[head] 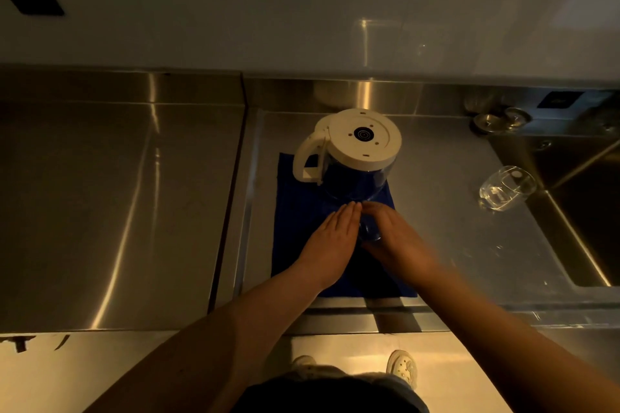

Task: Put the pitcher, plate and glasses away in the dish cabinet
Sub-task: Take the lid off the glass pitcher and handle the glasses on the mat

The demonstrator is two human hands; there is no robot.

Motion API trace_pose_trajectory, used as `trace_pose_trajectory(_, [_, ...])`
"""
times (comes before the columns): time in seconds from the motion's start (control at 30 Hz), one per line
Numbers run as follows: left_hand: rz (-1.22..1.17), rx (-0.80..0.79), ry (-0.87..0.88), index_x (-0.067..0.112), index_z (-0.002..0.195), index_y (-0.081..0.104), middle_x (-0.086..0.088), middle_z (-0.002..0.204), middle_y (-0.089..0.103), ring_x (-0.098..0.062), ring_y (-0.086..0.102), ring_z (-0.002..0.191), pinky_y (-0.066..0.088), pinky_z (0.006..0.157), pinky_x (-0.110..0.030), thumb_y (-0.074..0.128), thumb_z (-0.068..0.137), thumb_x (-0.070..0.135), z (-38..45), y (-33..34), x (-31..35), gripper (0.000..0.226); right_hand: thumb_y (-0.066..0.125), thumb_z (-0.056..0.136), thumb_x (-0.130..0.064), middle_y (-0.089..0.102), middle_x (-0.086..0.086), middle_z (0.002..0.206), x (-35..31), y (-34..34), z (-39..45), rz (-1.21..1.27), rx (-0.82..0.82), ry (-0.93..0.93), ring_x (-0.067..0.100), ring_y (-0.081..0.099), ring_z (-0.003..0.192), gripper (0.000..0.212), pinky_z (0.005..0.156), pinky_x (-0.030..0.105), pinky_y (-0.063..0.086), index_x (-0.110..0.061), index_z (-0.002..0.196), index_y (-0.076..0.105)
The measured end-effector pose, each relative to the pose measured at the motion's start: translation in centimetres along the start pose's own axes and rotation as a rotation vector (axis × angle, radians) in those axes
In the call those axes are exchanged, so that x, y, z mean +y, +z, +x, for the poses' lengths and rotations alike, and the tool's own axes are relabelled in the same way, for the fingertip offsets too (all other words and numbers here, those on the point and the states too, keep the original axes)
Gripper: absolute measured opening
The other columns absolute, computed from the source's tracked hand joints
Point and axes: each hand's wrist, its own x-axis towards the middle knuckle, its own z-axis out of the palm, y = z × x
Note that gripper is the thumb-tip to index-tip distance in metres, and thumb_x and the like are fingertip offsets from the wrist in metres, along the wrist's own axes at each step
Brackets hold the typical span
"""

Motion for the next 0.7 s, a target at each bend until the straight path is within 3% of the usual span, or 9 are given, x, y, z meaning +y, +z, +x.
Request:
trace_pose_trajectory(0.17, [-0.078,-0.007,-0.026,0.003,0.141,-0.019,-0.015,0.156,-0.008,-0.023,0.0,0.144,-0.003,0.111,-0.027,0.048,0.094,0.012,-0.4,-0.3,-0.3,0.082,0.058,0.091,-0.016,0.007,-0.009,0.153,0.1,2.5,0.0,-0.056,-0.015,0.078,0.007,0.005,0.14,0.062,0.113,0.027,0.016,-0.021,0.145,0.028])
trace_pose_trajectory(0.33, [0.017,-0.033,-0.029,-0.002,0.14,-0.018,-0.02,0.154,-0.014,-0.028,-0.006,0.144,0.002,0.114,-0.033,0.051,0.092,0.011,-0.3,-0.3,-0.8,0.085,0.047,0.096,-0.021,-0.006,-0.01,0.154,0.8,3.6,-0.5,-0.119,-0.087,0.036,0.002,-0.01,0.141,0.067,0.114,0.024,0.003,-0.025,0.147,0.003])
trace_pose_trajectory(0.57, [0.012,-0.063,-0.037,-0.001,0.144,-0.014,-0.018,0.155,-0.013,-0.027,-0.009,0.143,-0.008,0.111,-0.033,0.041,0.097,0.018,0.0,-0.7,-0.7,0.074,0.046,0.096,-0.023,-0.005,-0.009,0.154,1.4,4.3,-0.5,-0.169,-0.057,0.026,0.001,-0.012,0.14,0.066,0.111,0.02,-0.002,-0.024,0.147,0.003])
trace_pose_trajectory(0.7, [0.036,-0.085,-0.016,-0.002,0.145,-0.009,-0.019,0.155,-0.01,-0.029,-0.009,0.143,-0.005,0.114,-0.037,0.033,0.1,0.028,0.7,-1.0,-0.4,0.069,0.052,0.093,-0.021,0.004,-0.005,0.153,2.0,3.8,-0.6,-0.193,-0.027,0.006,0.008,0.0,0.142,0.066,0.114,0.027,0.005,-0.019,0.147,0.013])
